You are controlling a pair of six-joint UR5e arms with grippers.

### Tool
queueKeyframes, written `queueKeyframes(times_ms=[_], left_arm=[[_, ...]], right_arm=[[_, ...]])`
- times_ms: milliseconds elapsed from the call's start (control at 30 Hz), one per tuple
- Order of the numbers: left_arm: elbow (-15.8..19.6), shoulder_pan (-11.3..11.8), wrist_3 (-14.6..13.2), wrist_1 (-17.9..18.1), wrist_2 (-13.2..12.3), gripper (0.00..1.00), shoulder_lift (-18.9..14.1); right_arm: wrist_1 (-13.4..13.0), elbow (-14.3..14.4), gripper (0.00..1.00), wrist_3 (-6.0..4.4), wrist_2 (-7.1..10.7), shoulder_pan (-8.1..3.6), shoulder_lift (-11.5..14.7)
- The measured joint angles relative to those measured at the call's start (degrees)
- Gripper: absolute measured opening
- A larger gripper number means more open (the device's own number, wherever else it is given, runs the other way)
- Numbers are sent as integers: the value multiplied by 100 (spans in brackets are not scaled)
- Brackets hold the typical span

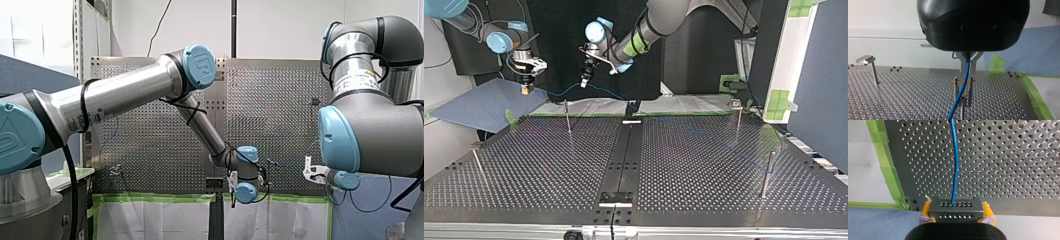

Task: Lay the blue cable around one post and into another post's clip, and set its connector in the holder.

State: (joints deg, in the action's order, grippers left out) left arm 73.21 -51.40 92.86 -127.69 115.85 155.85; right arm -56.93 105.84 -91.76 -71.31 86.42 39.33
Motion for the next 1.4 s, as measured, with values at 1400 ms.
queueKeyframes(times_ms=[1400], left_arm=[[-42,355,-286,-135,-391,1,2]], right_arm=[[117,-301,0,-172,12,5,-7]])
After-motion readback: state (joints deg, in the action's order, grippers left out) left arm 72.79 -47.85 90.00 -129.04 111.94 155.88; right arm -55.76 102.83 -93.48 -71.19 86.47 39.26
